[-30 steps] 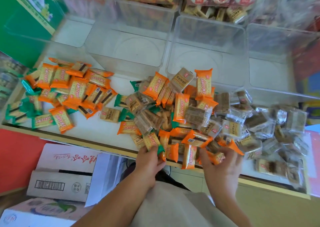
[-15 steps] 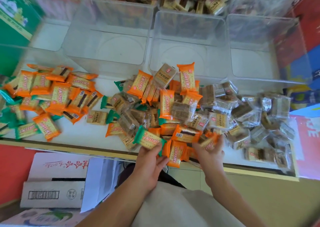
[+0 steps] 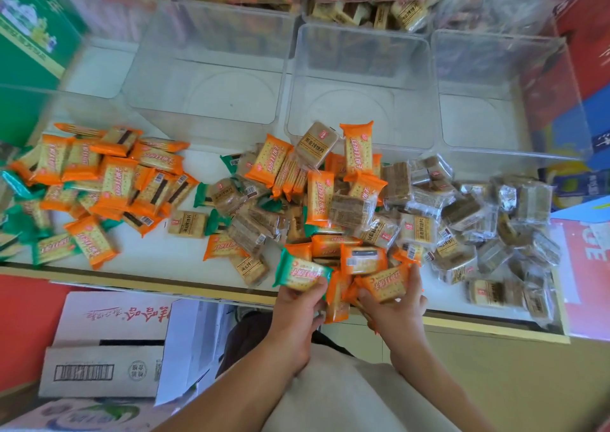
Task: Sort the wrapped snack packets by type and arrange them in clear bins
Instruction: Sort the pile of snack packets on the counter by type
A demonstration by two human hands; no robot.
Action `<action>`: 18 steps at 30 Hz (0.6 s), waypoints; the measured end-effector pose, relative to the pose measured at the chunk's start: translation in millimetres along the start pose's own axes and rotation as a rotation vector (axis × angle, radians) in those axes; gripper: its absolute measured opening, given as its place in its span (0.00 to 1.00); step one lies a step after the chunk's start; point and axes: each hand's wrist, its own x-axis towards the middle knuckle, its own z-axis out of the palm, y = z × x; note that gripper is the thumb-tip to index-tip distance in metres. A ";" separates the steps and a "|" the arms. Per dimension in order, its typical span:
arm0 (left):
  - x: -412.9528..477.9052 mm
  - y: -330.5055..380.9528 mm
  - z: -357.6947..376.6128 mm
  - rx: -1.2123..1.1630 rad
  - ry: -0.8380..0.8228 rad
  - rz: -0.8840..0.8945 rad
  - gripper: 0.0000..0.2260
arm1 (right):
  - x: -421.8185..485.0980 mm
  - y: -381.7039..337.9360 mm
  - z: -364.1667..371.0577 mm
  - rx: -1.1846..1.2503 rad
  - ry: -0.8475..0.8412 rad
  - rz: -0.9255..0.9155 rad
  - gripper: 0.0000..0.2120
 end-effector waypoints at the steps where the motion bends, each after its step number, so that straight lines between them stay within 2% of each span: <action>1: -1.1 -0.6 1.3 0.011 -0.007 0.010 0.18 | -1.1 -0.8 1.7 0.033 -0.018 0.019 0.48; 5: 0.5 -0.6 4.1 0.077 0.029 0.087 0.16 | -0.6 1.6 5.8 0.152 -0.069 0.023 0.35; 9: -5.5 4.1 4.2 0.216 0.118 0.271 0.11 | -7.0 2.4 3.6 0.139 -0.020 -0.088 0.32; 13: -2.8 12.7 -5.5 0.405 0.156 0.471 0.14 | -15.5 -6.0 6.9 0.177 0.006 -0.162 0.32; 18: 8.2 16.7 -11.4 0.589 0.123 0.562 0.12 | -21.0 -18.3 31.7 0.392 -0.077 0.013 0.32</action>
